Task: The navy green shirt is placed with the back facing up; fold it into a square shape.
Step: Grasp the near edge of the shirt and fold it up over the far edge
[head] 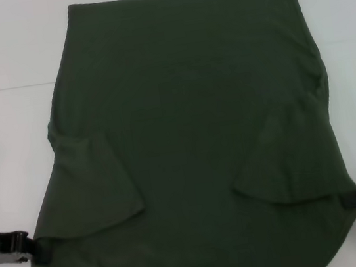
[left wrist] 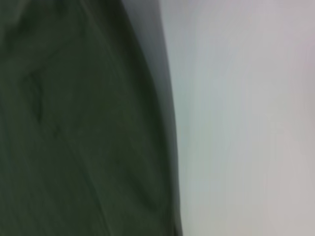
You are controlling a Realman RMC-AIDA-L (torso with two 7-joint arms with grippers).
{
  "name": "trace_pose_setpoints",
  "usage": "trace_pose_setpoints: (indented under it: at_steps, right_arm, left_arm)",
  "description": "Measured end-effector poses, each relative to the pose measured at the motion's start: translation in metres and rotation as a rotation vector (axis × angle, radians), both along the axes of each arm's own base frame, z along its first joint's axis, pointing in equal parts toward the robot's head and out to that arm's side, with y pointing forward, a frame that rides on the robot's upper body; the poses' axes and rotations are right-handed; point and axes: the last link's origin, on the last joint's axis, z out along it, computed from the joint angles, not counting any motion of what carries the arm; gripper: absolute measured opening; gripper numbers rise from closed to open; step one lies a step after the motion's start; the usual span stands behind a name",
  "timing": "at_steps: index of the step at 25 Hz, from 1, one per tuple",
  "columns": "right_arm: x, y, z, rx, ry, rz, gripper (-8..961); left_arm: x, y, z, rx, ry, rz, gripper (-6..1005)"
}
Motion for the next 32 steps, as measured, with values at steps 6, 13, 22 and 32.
trace_pose_setpoints:
  at_steps: [6, 13, 22, 32]
  right_arm:
    - [-0.002, -0.012, -0.003, -0.044, -0.004, 0.151, 35]
    - [0.001, -0.021, -0.010, -0.107, -0.036, 0.194, 36]
    - [0.008, -0.034, -0.014, -0.171, -0.043, 0.153, 35]
    - [0.035, -0.044, -0.007, -0.103, 0.022, -0.092, 35]
  left_arm:
    - [-0.003, -0.010, 0.007, -0.042, -0.020, 0.005, 40]
    - [-0.004, -0.020, 0.010, -0.082, -0.049, 0.014, 41]
    - [-0.007, -0.037, 0.014, -0.128, -0.093, 0.023, 41]
    - [-0.008, -0.036, 0.017, -0.079, -0.128, 0.021, 41]
